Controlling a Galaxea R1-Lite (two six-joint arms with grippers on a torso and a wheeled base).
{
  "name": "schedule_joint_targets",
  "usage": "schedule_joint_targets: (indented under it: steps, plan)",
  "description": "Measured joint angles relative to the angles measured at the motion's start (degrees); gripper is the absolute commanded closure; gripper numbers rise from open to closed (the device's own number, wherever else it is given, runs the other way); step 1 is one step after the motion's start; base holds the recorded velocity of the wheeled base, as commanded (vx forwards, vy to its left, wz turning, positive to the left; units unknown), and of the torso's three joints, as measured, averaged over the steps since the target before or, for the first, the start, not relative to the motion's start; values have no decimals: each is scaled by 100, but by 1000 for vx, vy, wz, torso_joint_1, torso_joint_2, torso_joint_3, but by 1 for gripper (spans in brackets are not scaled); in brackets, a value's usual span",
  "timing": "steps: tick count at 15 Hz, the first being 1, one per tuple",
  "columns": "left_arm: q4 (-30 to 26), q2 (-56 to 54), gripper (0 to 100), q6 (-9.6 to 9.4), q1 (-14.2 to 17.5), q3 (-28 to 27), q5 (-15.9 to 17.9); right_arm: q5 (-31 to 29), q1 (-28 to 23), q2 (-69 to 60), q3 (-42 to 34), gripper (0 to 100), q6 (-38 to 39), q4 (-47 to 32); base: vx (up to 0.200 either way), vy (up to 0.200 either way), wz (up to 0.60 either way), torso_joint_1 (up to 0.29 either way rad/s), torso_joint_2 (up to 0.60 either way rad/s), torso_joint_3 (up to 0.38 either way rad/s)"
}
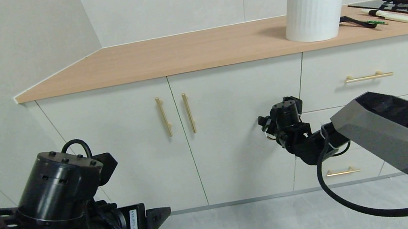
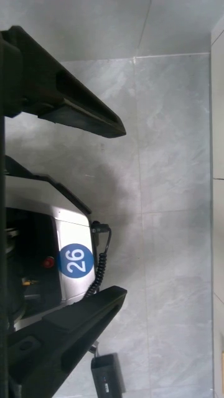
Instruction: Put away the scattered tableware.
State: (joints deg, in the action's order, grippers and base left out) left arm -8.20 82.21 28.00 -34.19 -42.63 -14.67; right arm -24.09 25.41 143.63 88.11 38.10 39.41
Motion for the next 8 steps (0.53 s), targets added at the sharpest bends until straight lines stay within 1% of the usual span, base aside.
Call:
schedule_joint_targets:
  steps: [1, 2, 3, 5, 6, 7, 8]
  plan:
    - [0, 0, 0, 0, 0, 0, 0, 414, 33, -219, -380, 0, 74, -17, 0, 0, 0, 0, 0, 0]
    - [2, 0, 0, 0, 0, 0, 2, 1008, 77, -527, -884, 0, 134, -27, 0, 0, 0, 0, 0, 0]
    - [0, 0, 0, 0, 2, 0, 0, 1725, 91, -868, -1399, 0, 158, -24, 0, 0, 0, 0, 0, 0]
    - [0, 0, 0, 0, 0, -9, 0, 3544, 67, -1697, -2483, 0, 148, -24, 0, 0, 0, 0, 0, 0]
    - [-2, 0, 0, 0, 0, -9, 0, 4187, 34, -2066, -2905, 0, 63, -22, 0, 0, 0, 0, 0, 0]
    - [0, -7, 0, 0, 0, -9, 0, 4393, 6, -2370, -3216, 0, -246, -22, 0, 0, 0, 0, 0, 0]
    - [2, -29, 0, -1, 0, -9, -2, 4297, -16, -2638, -3456, 0, -482, -30, 0, 0, 0, 0, 0, 0]
